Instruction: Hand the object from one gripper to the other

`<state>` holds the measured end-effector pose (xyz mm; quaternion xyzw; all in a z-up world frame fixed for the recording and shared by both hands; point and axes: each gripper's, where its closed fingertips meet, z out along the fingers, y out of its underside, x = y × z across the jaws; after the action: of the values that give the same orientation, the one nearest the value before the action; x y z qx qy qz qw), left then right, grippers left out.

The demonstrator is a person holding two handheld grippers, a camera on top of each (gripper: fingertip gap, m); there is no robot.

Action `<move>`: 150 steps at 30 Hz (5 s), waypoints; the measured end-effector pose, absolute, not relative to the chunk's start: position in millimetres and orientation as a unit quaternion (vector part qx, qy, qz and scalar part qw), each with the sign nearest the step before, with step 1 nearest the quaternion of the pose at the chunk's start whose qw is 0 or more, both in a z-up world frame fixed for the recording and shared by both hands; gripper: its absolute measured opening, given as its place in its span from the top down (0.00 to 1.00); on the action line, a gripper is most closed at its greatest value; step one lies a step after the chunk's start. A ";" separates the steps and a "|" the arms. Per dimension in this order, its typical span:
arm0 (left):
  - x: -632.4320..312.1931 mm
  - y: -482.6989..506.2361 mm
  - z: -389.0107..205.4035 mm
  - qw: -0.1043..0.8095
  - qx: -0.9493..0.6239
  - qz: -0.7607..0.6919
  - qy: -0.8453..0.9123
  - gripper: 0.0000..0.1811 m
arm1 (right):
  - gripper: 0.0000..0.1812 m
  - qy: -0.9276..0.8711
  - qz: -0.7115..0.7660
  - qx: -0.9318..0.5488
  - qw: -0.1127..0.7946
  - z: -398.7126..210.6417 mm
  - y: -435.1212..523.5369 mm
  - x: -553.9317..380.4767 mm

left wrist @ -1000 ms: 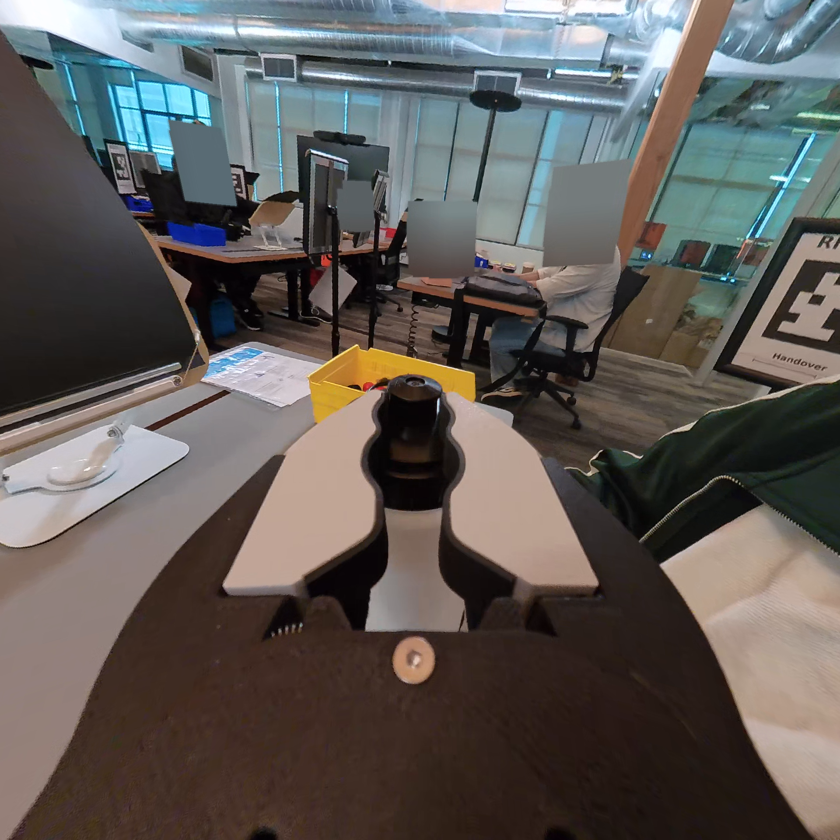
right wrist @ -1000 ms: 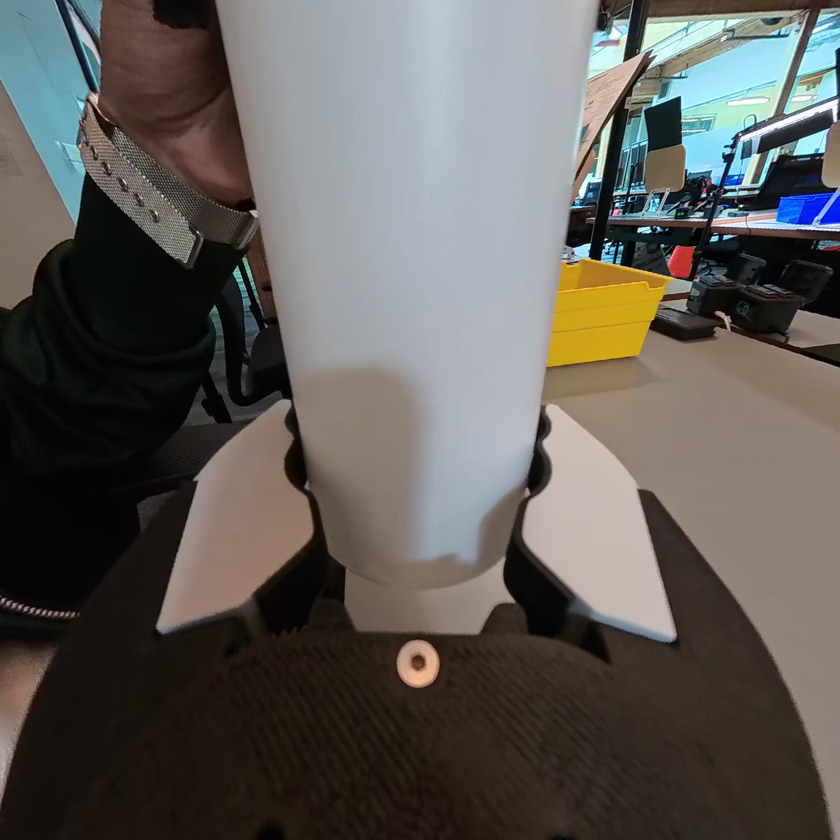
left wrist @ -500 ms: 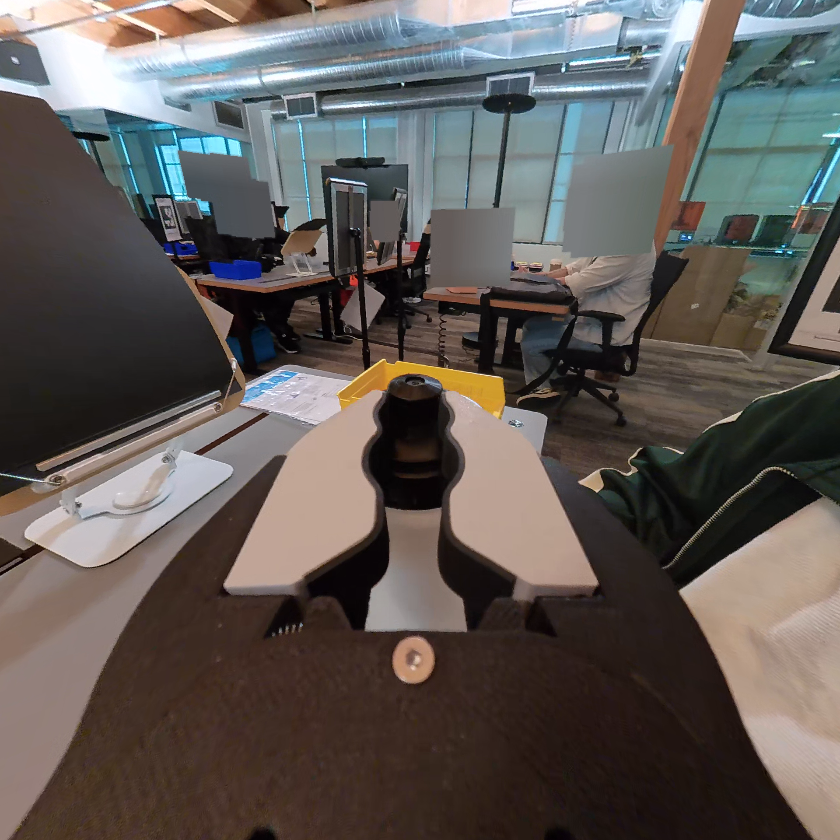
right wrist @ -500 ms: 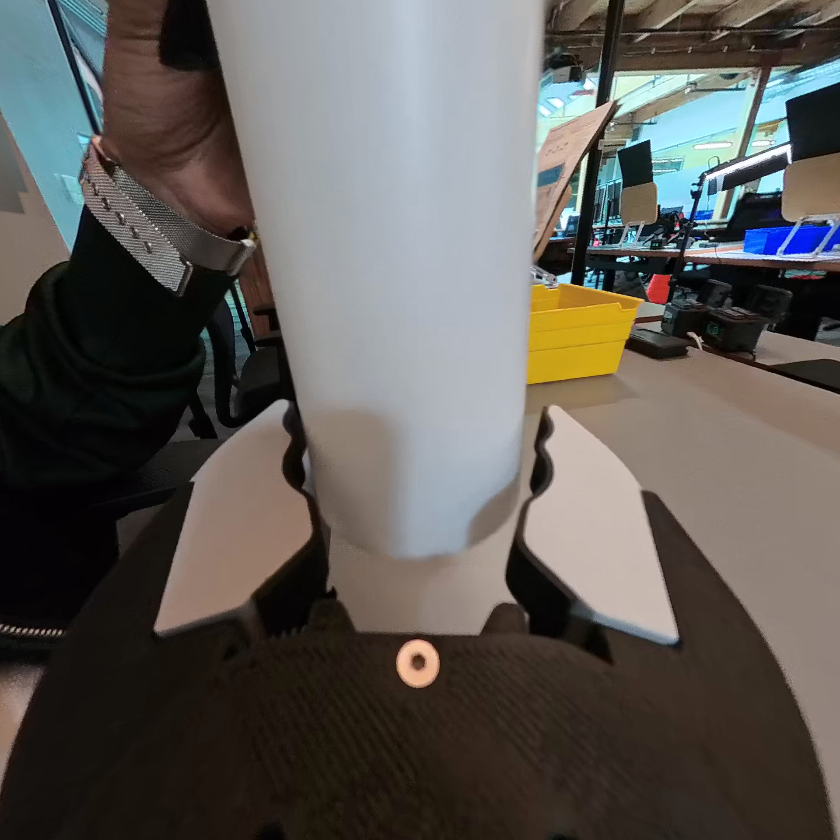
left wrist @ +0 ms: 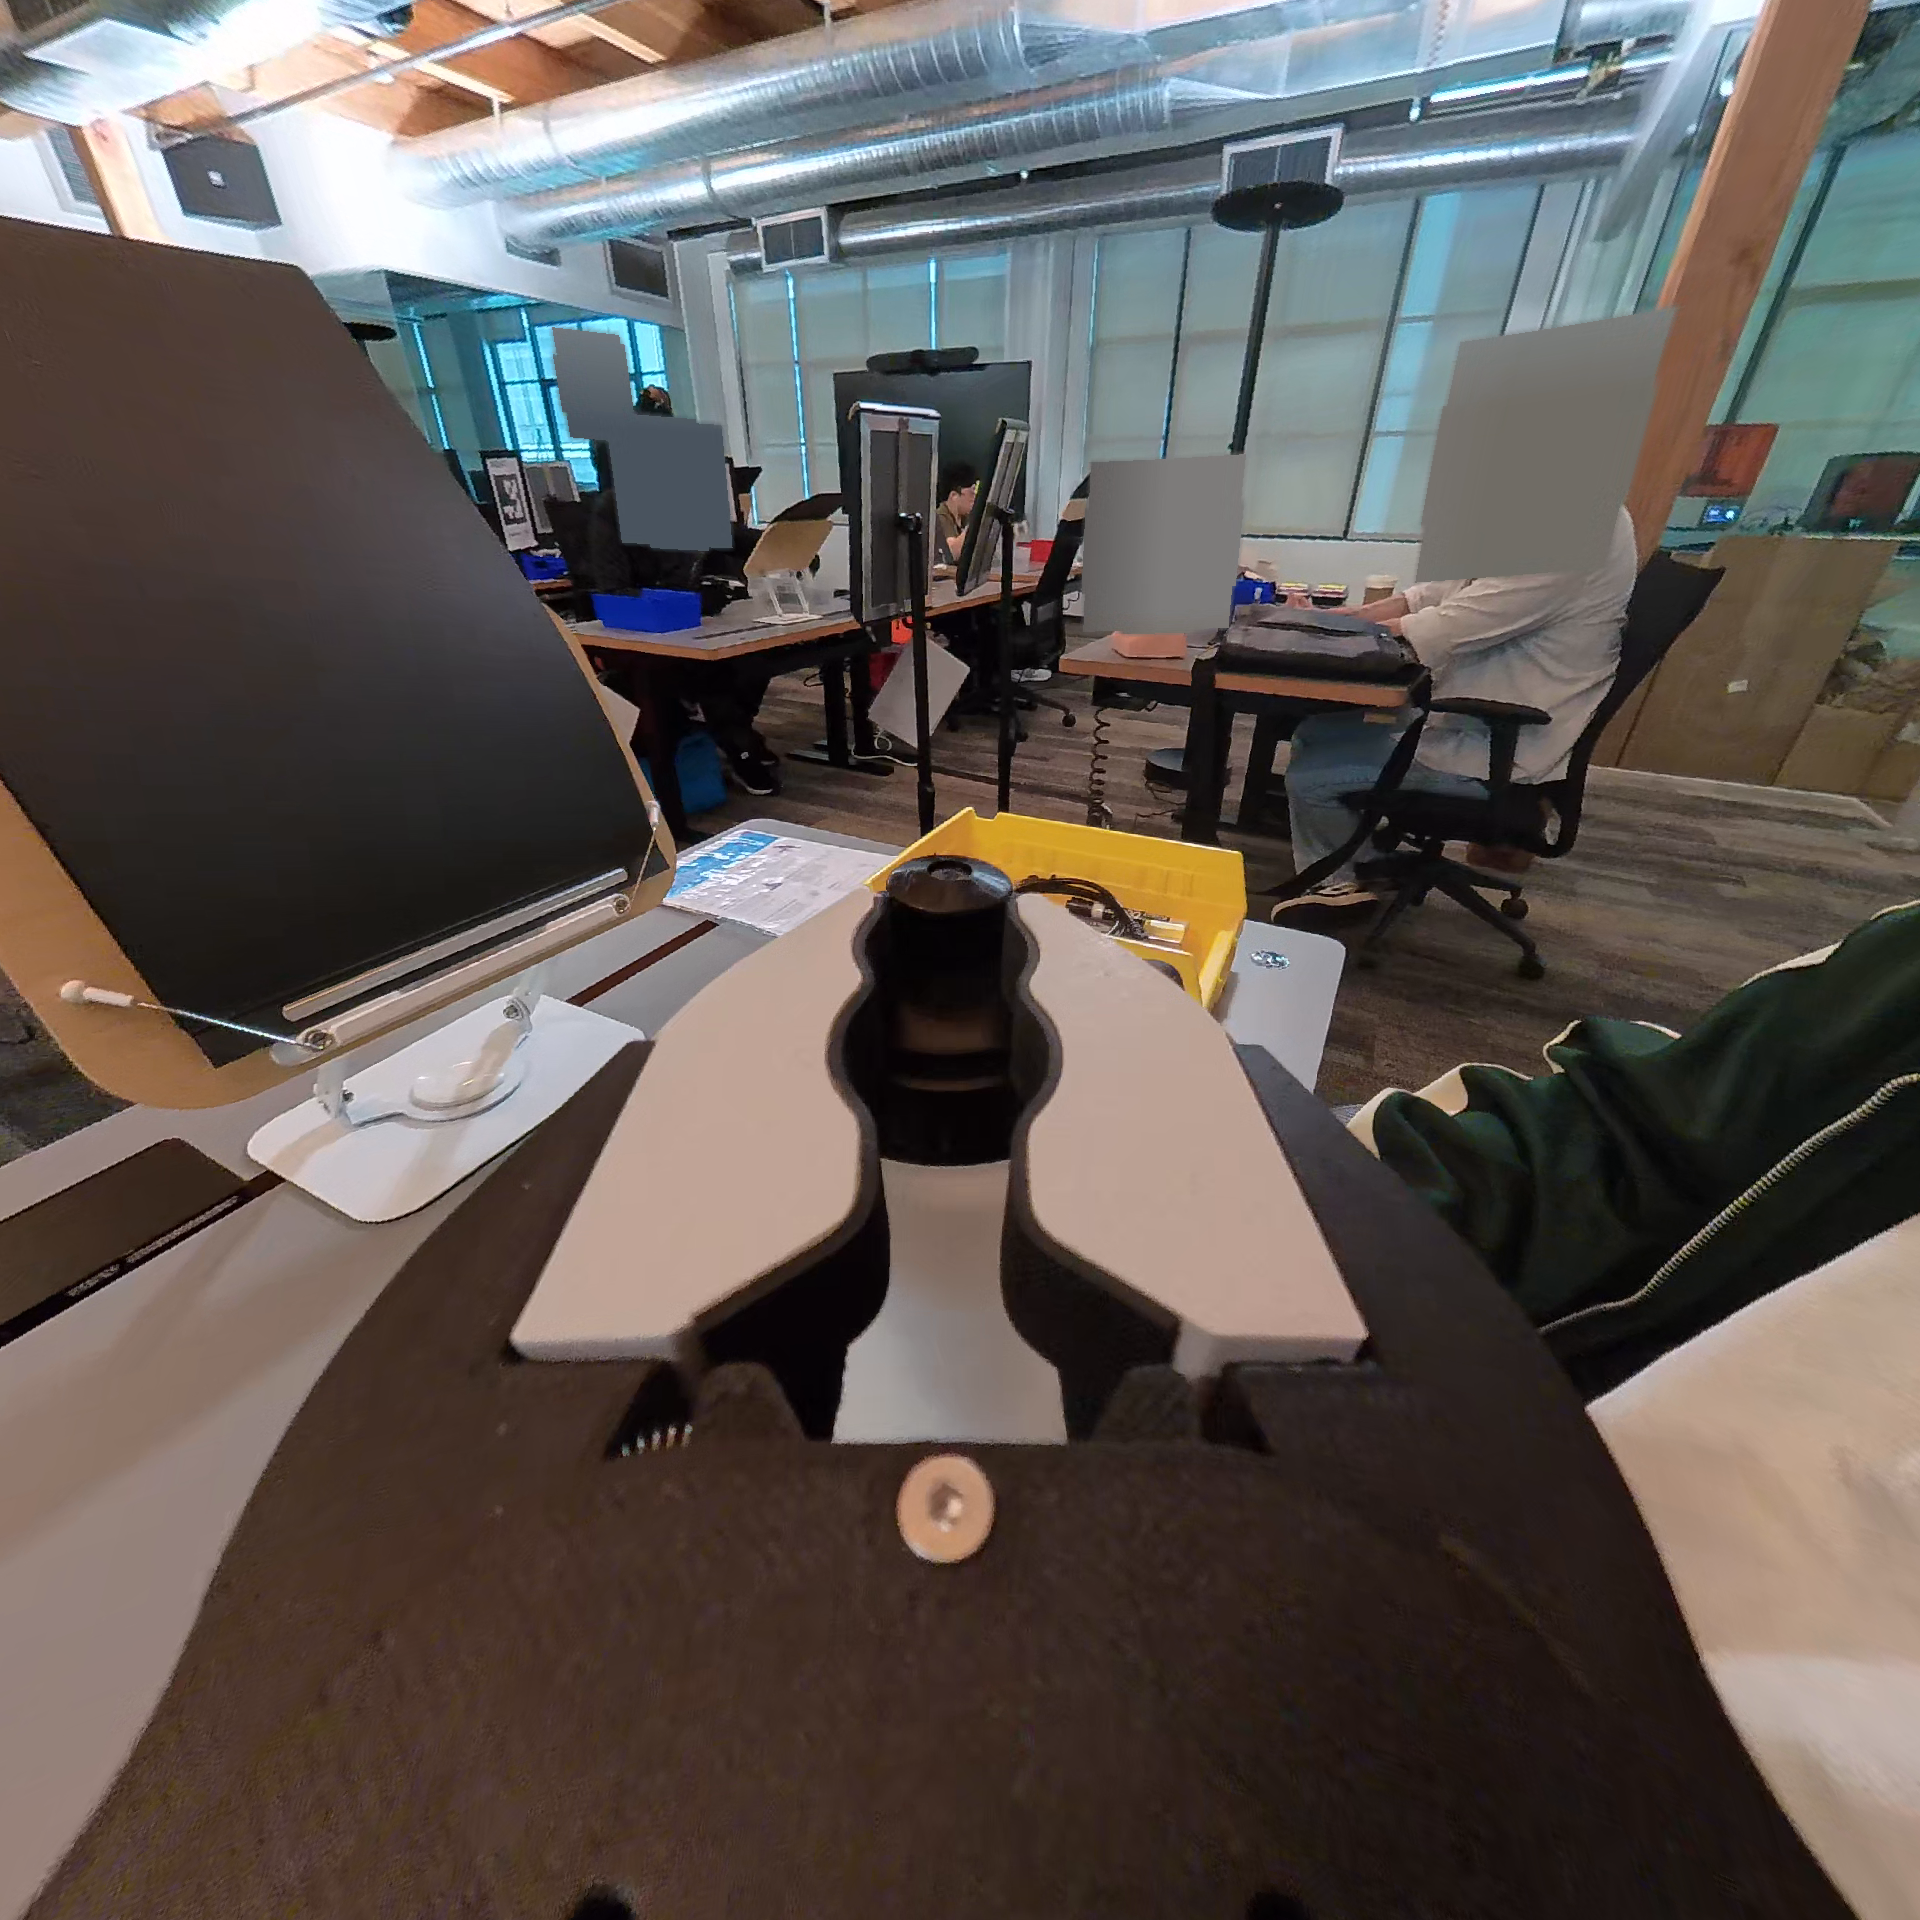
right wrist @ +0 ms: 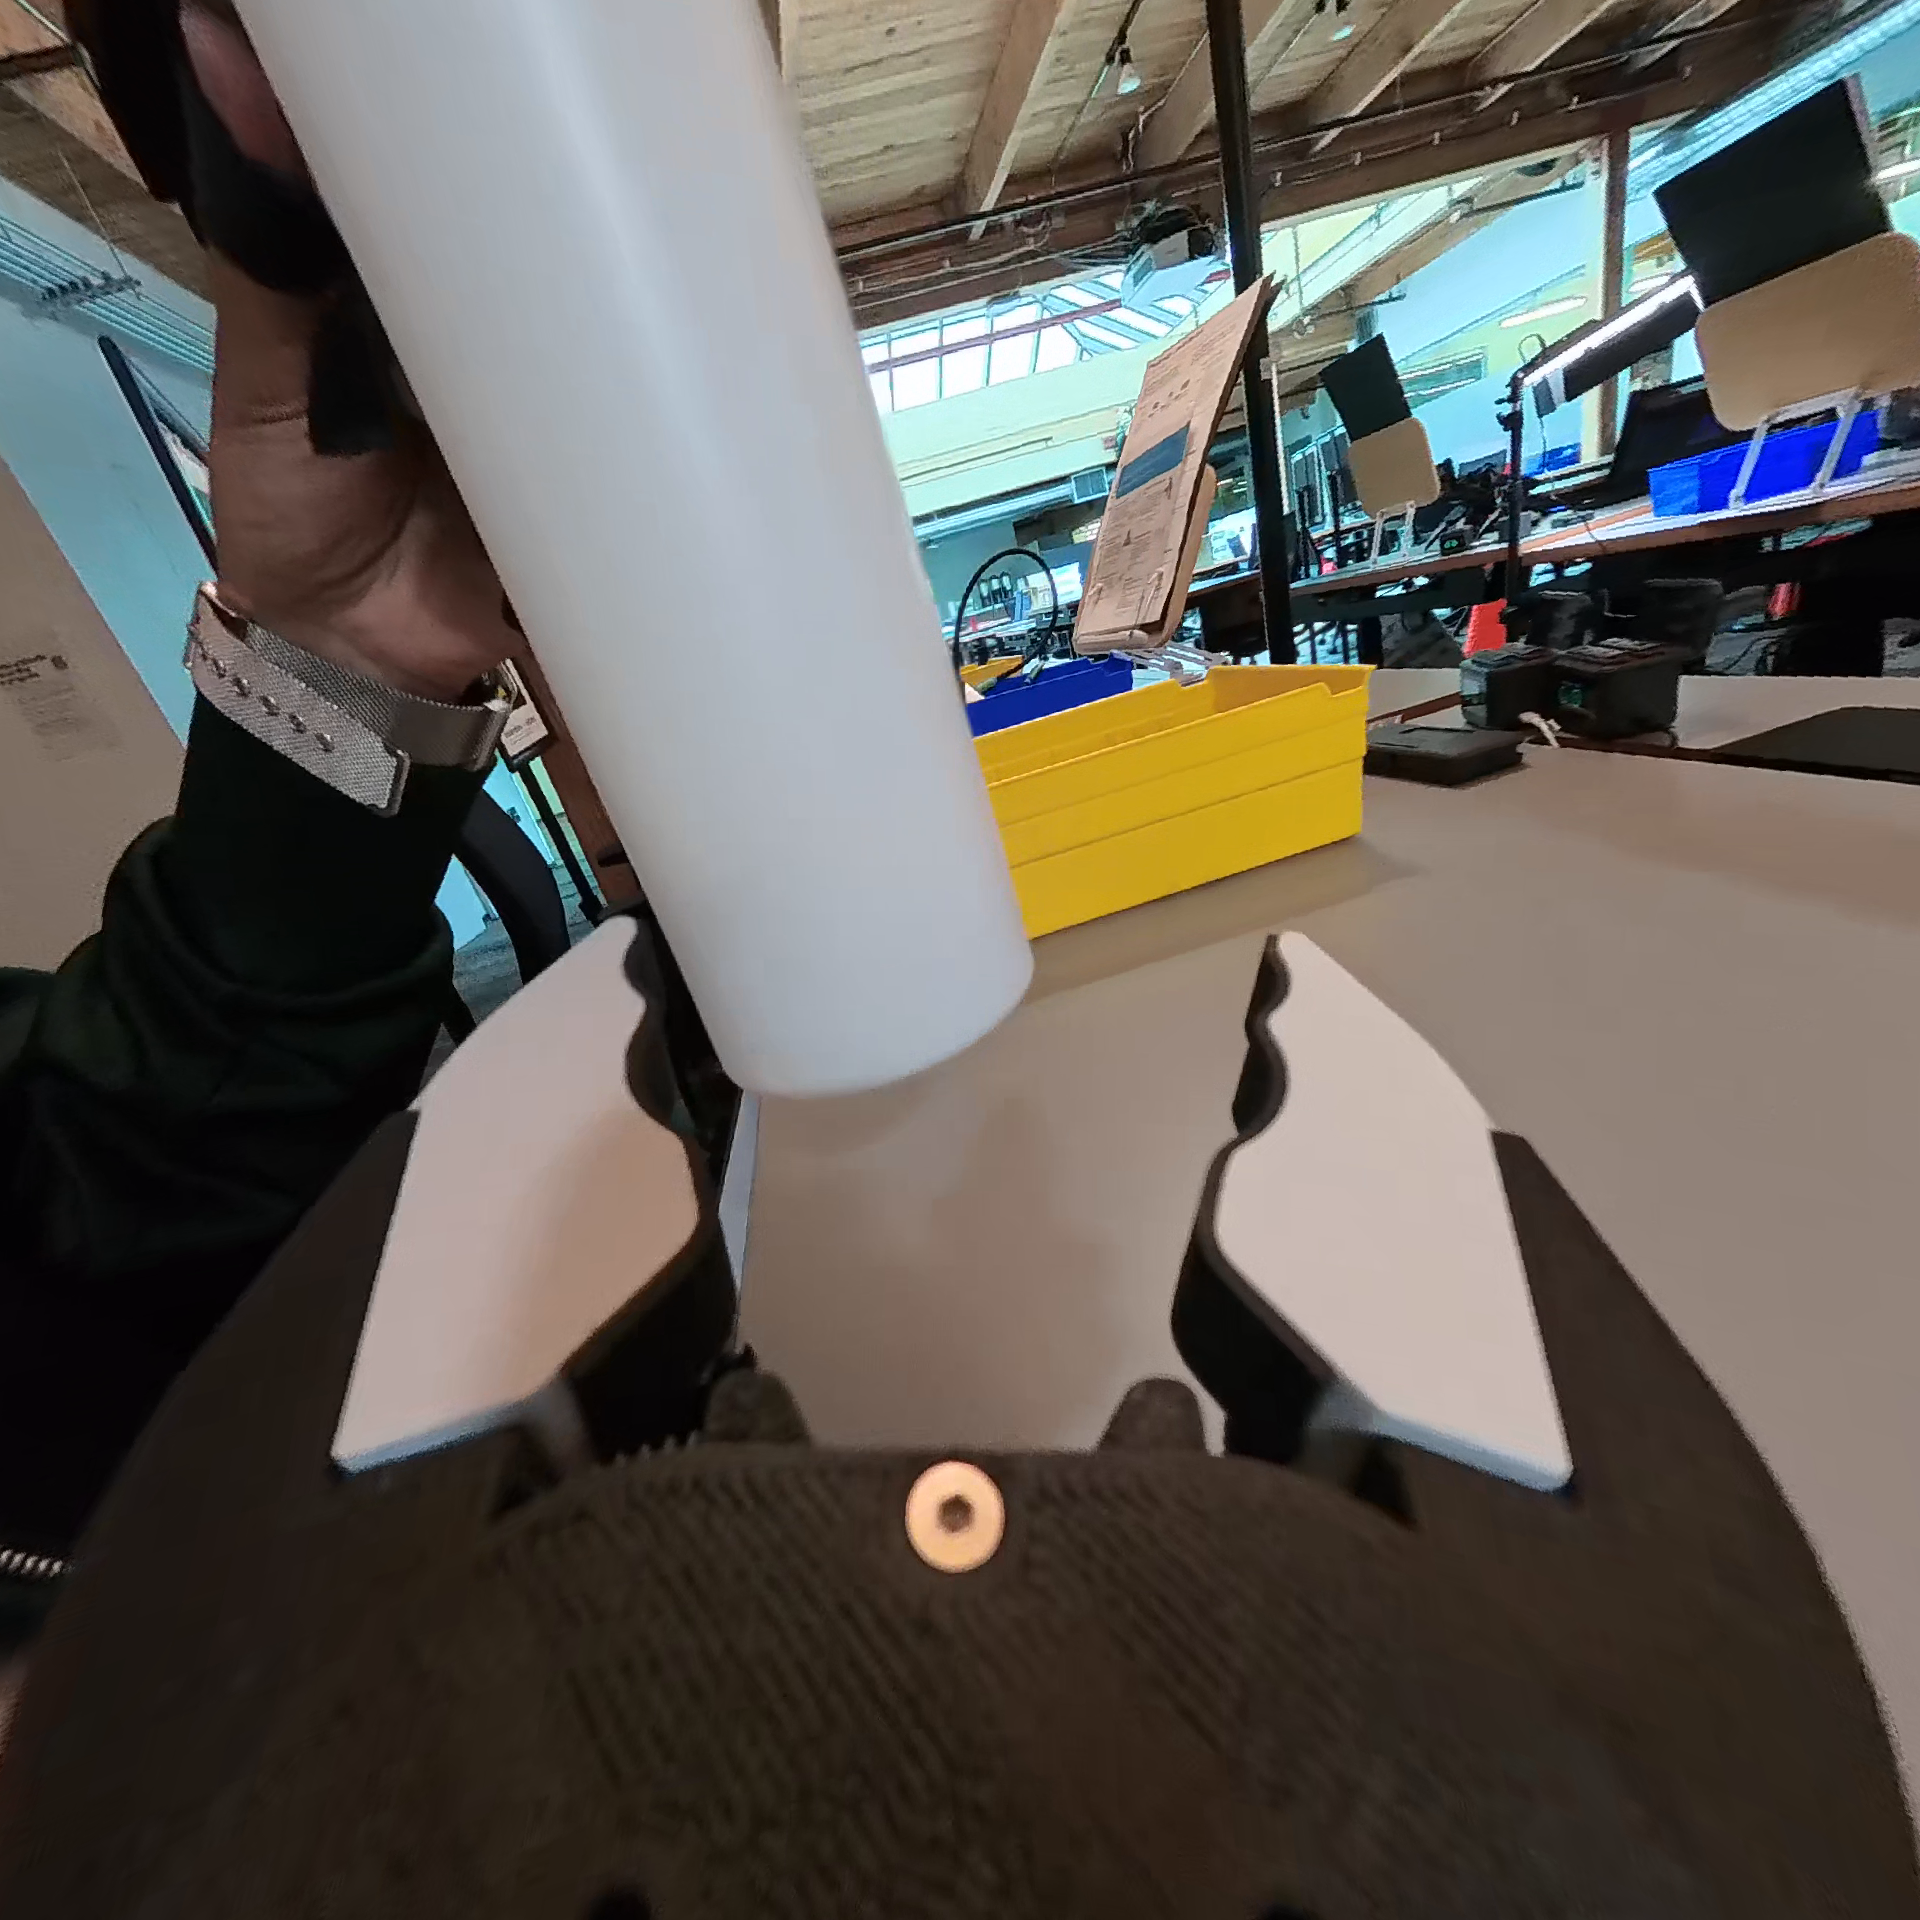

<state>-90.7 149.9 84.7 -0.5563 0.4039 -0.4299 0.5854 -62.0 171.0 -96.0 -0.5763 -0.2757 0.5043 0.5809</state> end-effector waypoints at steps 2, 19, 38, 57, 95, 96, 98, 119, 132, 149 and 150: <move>-91.7 151.4 83.8 0.585 -0.558 -0.429 0.403 0.89 | 0.41 -0.273 0.503 -0.576 0.584 -94.8 172.7 -59.3; -78.4 155.6 65.6 0.559 -0.575 -0.426 0.419 0.89 | 0.53 -0.270 0.496 -0.517 0.643 -33.8 168.1 -25.1; -26.4 136.1 33.9 0.498 -0.570 -0.464 0.460 0.89 | 0.52 -0.360 0.476 -0.533 0.600 21.8 137.8 -34.0; -15.1 124.6 32.8 0.489 -0.554 -0.482 0.470 0.89 | 0.60 -0.388 0.462 -0.543 0.584 12.0 132.2 -41.4; 15.1 125.4 -1.3 0.453 -0.532 -0.540 0.469 0.46 | 0.60 -0.360 0.447 -0.551 0.606 45.8 135.7 -8.7; 16.2 124.9 -2.9 0.449 -0.533 -0.542 0.470 0.46 | 0.60 -0.361 0.446 -0.552 0.605 44.9 135.4 -10.2; 18.3 123.2 -5.6 0.443 -0.533 -0.543 0.474 0.45 | 0.60 -0.365 0.444 -0.553 0.604 43.4 134.6 -12.6; 20.2 118.7 -5.2 0.468 -0.518 -0.524 0.489 0.52 | 0.56 -0.371 0.451 -0.544 0.602 48.6 130.4 -15.7; -1.7 135.1 10.3 0.487 -0.535 -0.505 0.470 0.53 | 0.46 -0.352 0.436 -0.533 0.634 50.3 145.4 2.0; -22.8 146.8 24.8 0.508 -0.546 -0.493 0.449 0.53 | 0.44 -0.408 0.398 -0.570 0.592 -32.5 151.1 -53.2; -20.7 145.8 23.6 0.506 -0.546 -0.493 0.450 0.53 | 0.45 -0.405 0.400 -0.571 0.591 -32.1 151.2 -52.8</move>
<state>-20.7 145.8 23.6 -0.5459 0.4503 -0.4934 0.5057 -52.8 151.2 -32.1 -0.5711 -0.4049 0.4003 0.5913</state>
